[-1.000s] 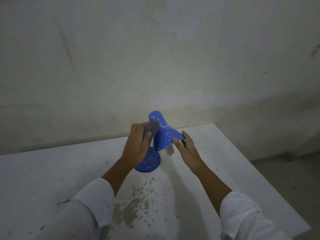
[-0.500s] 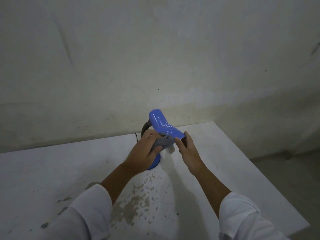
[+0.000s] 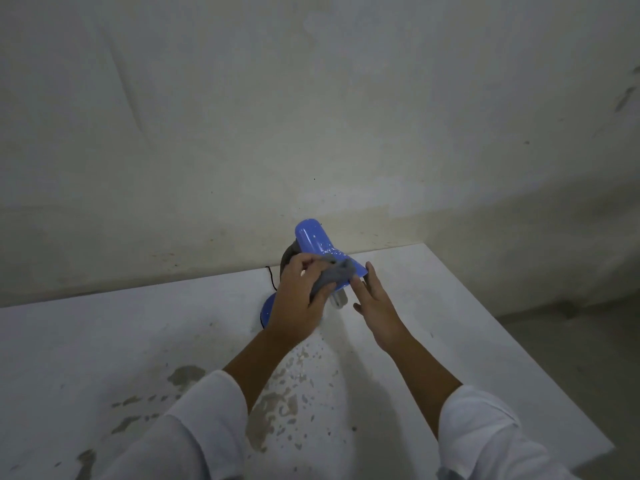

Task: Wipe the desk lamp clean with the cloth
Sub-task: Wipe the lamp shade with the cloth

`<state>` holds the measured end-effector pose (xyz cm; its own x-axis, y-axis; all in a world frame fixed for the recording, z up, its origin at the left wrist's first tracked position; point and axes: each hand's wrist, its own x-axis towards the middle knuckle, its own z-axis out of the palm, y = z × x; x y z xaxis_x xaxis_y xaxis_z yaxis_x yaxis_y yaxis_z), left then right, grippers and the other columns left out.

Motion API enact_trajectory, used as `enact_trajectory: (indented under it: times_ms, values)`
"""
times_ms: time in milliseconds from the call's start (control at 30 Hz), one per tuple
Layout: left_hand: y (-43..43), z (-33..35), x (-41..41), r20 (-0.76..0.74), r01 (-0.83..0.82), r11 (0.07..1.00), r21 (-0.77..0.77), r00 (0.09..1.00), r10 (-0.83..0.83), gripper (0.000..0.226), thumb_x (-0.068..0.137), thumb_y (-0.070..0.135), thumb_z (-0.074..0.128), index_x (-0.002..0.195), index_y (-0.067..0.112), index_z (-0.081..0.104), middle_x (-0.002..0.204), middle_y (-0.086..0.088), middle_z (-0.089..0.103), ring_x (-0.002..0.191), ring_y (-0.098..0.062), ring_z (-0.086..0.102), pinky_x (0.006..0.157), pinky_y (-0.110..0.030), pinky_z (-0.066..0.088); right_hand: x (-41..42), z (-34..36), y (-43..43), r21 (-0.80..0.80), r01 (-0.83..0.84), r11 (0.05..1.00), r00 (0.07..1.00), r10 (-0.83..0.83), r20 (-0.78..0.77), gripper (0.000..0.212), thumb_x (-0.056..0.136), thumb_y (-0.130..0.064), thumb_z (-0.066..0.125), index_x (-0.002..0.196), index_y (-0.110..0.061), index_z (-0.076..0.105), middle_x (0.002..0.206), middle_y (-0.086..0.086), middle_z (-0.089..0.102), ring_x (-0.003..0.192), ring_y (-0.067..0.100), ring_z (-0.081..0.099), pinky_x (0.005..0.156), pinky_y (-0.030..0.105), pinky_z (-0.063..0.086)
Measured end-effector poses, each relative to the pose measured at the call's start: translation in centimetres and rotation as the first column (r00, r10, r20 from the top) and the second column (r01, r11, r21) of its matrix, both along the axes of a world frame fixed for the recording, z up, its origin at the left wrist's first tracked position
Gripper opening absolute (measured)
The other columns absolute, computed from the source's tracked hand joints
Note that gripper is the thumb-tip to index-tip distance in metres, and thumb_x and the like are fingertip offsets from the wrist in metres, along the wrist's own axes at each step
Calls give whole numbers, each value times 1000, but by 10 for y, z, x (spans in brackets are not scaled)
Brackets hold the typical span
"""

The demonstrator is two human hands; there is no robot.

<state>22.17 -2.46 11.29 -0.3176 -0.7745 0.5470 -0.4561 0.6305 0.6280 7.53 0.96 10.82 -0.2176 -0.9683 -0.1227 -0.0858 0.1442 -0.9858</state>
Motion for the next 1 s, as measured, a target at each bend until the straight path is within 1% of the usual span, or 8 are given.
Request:
enact_trajectory:
  times_ms: [167,333,433,500,600,733,833,1000]
  values:
    - [14,-5,16,24,244,966,87,969,-247,49,84,40,45,118,8,58,116,-6,55,106,-9,53,95,-16,43,-3,0,2,1,-8,1000,1000,8,11,73,88,-56,38,149,-32,6,159,1,17,143,23,25,116,48,28]
    - [-19,1,25,-240,-82,986,147,964,115,27,88,30,48,90,4,56,88,-17,55,79,-23,57,67,-19,44,-3,2,-1,-1,-15,1000,999,15,39,62,97,-44,33,150,-28,6,158,-2,14,144,22,24,116,48,29]
    - [-32,8,20,-223,-88,979,185,966,129,20,90,16,49,73,4,52,72,-19,53,65,-17,50,59,-29,40,-4,2,0,6,-10,1000,999,10,39,62,97,-44,33,149,-28,6,158,-3,13,144,22,23,116,48,29]
    - [-32,3,15,-191,-60,980,191,977,97,11,90,17,50,87,10,58,86,-12,61,79,-15,57,69,-30,50,-5,1,0,8,-14,1000,999,14,34,61,97,-45,32,149,-28,5,158,-2,14,144,22,24,116,48,29]
    - [-16,-10,11,-210,-72,970,231,970,122,31,92,21,52,121,11,55,121,-1,51,108,-12,52,96,-24,45,-4,3,-1,21,-37,999,999,37,6,61,98,-45,29,149,-27,2,159,1,13,144,24,22,116,48,29]
    - [13,-31,14,-210,-54,978,201,973,97,33,90,22,55,118,6,54,117,0,50,102,-6,53,88,-7,41,-4,3,0,31,-37,999,999,37,2,61,98,-43,27,150,-25,0,159,2,11,145,25,21,116,48,28]
    - [16,-38,27,-226,-14,955,296,970,84,39,84,38,51,108,8,54,101,-2,56,90,-9,56,82,-14,44,-5,1,0,34,-28,999,999,29,-23,60,98,-44,27,149,-26,1,159,1,11,145,26,20,116,48,28]
    - [-7,-10,30,-417,-121,907,404,858,300,6,91,18,55,96,20,56,92,-1,57,83,-15,56,67,-21,46,-2,4,-1,29,-34,999,998,36,-49,61,98,-45,27,149,-27,1,159,2,11,145,26,21,116,47,29]
